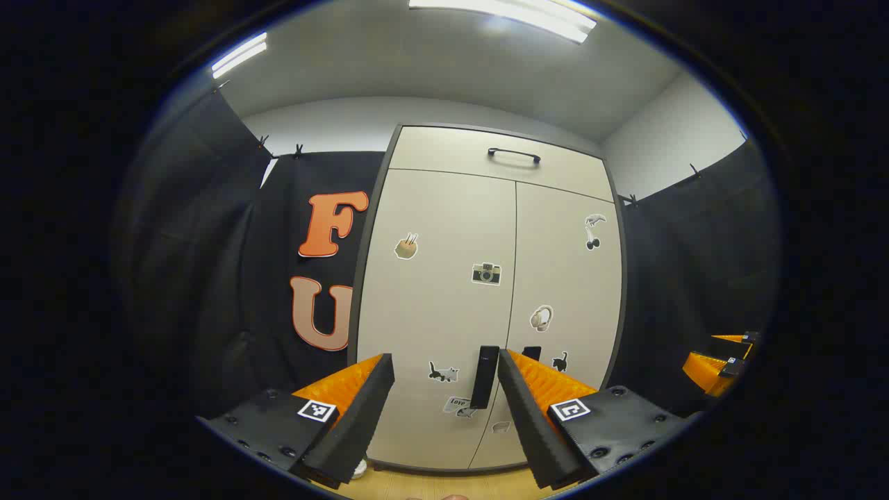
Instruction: Open the right door of the double-door shoe cabinet with the right hand, and open the left door with the left hand.
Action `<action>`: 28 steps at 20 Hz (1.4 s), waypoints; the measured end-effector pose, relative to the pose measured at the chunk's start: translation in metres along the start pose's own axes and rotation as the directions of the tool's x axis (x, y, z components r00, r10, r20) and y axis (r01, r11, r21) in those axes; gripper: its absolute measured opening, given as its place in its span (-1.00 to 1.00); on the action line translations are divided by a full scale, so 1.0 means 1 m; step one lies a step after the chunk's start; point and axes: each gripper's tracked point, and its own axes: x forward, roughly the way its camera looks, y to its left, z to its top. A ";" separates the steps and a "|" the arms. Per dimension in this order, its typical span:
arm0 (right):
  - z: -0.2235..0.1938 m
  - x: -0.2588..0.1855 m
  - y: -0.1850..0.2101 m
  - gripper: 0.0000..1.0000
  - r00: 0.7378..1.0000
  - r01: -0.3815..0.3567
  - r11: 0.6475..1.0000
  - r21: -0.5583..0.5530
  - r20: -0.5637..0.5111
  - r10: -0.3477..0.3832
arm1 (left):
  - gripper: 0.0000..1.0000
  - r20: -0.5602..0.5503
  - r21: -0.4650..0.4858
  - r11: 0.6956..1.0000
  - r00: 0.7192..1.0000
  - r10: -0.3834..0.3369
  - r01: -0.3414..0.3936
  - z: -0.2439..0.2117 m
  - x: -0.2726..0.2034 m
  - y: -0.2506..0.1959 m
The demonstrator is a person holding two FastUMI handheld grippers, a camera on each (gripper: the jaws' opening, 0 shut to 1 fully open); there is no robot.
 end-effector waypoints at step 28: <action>-0.013 0.028 0.021 0.79 1.000 -0.007 1.000 0.015 -0.030 0.008 | 0.93 -0.005 0.043 0.999 1.000 0.009 -0.009 -0.013 0.007 0.016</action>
